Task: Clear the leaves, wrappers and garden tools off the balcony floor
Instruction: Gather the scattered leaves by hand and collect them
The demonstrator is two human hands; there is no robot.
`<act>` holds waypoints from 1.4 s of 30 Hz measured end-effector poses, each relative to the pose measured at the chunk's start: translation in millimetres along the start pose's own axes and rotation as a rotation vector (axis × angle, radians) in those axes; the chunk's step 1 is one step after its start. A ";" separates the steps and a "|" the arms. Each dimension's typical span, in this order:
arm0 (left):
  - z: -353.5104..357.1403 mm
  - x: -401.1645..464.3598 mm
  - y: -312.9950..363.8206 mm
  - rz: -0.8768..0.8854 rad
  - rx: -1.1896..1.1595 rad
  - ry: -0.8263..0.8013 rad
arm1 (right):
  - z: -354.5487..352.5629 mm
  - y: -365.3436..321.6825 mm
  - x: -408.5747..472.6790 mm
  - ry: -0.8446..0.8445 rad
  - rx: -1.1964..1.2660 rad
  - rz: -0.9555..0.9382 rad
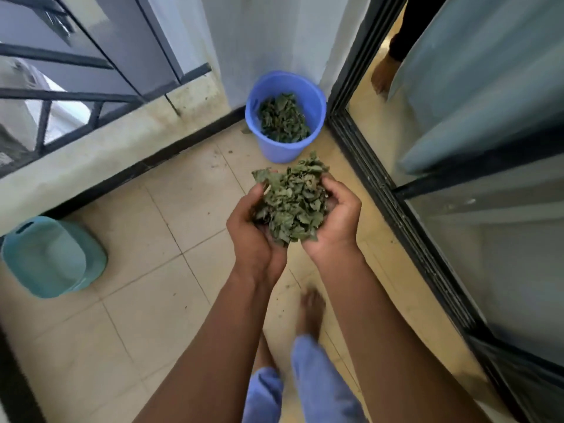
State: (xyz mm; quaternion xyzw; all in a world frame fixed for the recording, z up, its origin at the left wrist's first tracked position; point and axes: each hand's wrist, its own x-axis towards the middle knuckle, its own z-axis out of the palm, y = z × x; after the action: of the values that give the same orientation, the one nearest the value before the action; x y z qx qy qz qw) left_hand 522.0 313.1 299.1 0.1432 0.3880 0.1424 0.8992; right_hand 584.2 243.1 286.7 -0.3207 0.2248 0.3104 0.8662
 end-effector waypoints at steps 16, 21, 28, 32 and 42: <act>83.3 232.5 20.1 -0.218 -0.017 0.025 | 26.4 -60.0 246.9 0.345 -0.105 0.169; 100.4 263.9 30.5 -0.238 -0.031 0.122 | 30.1 -74.3 284.9 0.382 -0.156 0.328; 103.2 268.8 27.9 -0.164 0.142 0.218 | 35.1 -84.6 288.8 0.321 -0.259 0.333; 98.9 243.7 19.3 -0.150 0.329 0.251 | 35.2 -86.0 262.2 0.316 -0.473 0.277; 67.7 131.6 -16.9 -0.256 0.632 0.157 | -9.2 -78.8 117.1 0.431 -0.717 -0.036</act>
State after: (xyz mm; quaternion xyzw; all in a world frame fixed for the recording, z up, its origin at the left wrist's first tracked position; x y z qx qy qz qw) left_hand 661.1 336.0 251.0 0.3532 0.4956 -0.0878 0.7886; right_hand 718.8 235.5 244.2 -0.6635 0.2727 0.2795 0.6381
